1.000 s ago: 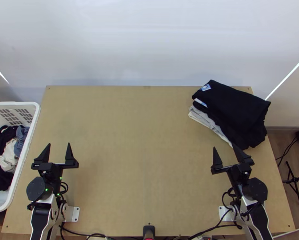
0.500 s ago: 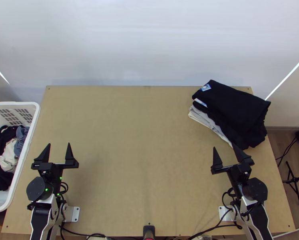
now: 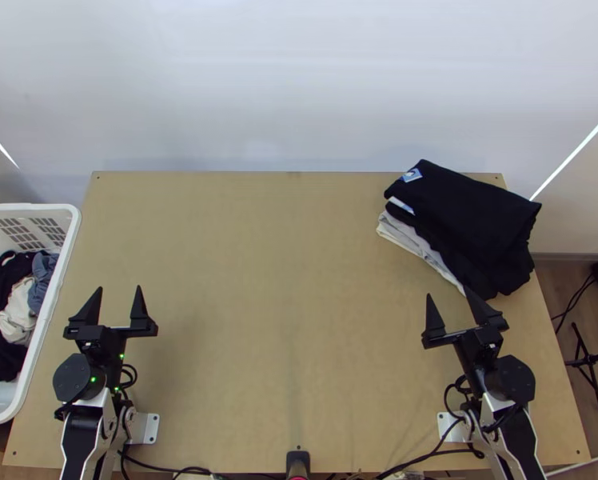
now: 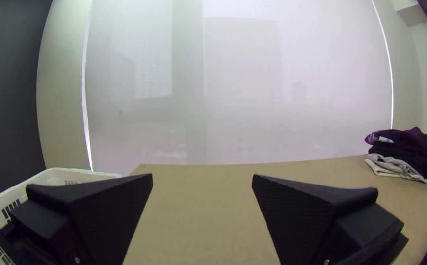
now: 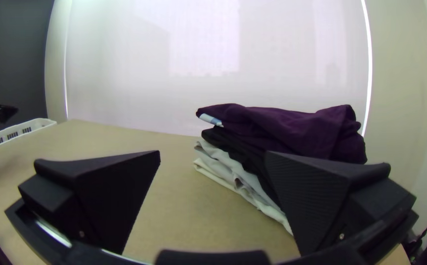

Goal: Fold the t-shirt

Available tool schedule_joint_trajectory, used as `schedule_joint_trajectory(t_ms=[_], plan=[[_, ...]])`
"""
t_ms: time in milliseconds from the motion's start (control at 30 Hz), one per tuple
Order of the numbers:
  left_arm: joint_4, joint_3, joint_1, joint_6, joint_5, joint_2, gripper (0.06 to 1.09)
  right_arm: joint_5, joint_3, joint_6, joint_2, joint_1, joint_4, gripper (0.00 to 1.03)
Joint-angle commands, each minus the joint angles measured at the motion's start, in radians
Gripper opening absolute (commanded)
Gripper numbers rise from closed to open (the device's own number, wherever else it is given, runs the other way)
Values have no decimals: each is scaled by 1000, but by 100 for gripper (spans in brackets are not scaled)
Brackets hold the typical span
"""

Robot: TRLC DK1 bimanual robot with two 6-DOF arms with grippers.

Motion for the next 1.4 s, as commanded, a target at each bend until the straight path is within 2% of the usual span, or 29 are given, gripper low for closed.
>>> schedule_joint_trajectory(t_ms=[0,833,1100,1367], plan=[[-2,0,-2,-21,10,0,104,0,0,-1,0,0,0,99],[3,2,237,-27,6,-1,104,0,0,-1,0,0,0,99],[-231,385,397,-28,0,40,104,0,0,2,0,0,0,99],[-379,832,547,-70,-18,404,104,0,0,2,0,0,0,99]])
